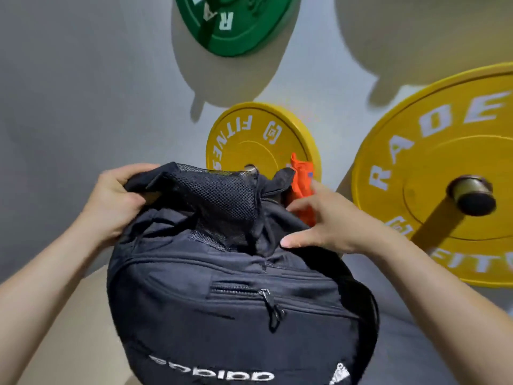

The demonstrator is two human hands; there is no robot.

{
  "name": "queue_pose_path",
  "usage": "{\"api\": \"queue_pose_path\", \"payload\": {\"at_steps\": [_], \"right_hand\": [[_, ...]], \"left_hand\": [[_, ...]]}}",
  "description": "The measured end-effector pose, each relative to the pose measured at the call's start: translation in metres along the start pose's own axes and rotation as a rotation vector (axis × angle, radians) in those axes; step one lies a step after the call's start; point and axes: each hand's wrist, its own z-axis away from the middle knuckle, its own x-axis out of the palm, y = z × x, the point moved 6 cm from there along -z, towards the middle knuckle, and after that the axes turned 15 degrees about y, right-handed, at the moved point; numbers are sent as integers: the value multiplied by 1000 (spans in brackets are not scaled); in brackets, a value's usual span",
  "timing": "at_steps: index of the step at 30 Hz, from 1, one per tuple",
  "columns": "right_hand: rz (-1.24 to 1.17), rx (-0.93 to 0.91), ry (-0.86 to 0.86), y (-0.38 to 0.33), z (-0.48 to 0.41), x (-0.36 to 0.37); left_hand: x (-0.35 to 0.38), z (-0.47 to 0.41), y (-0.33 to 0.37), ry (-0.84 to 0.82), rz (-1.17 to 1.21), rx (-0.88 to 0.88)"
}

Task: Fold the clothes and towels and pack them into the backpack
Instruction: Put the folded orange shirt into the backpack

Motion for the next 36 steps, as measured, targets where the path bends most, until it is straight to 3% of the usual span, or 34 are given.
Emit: {"api": "queue_pose_path", "payload": {"at_steps": [2,4,6,9,10,13,14,15,18,19,21,23,26,27,29,31,36], "right_hand": [[13,36,95,11,15,1],[21,189,140,35,26,19],[47,395,71,69,38,54],[81,608,-66,117,63,117],[81,663,-73,130,70,135],[81,749,-49,151,73,160],[85,747,-40,153,69,160],[77,746,-43,154,64,159],[39,699,-53,153,62,149],[42,670,-55,150,66,145],[61,603,-36,140,76,141],[86,537,-13,123,84,140],[48,502,19,101,93,135],[30,504,20,99,94,133],[28,481,-2,91,86,125],[37,395,19,70,60,113],[71,124,312,3,-29,52]], "left_hand": [[33,-7,-27,-89,-63,-81],[72,-12,-74,-182,-244,-149],[112,2,-119,-259,-506,-168],[160,70,-140,-281,-842,0],[179,109,-137,-380,-823,63],[223,246,-126,-1028,-797,74],[227,277,-128,-1171,-833,53],[229,289,-131,-1175,-882,68],[224,241,-128,-695,-844,250],[219,216,-121,-534,-771,340],[217,155,-114,-308,-558,347],[244,103,-119,-401,-506,278],[302,93,-133,-901,-838,279],[308,95,-136,-967,-886,272],[295,86,-132,-865,-865,301],[261,57,-113,-608,-859,435],[172,-37,-20,-14,-622,657]]}}
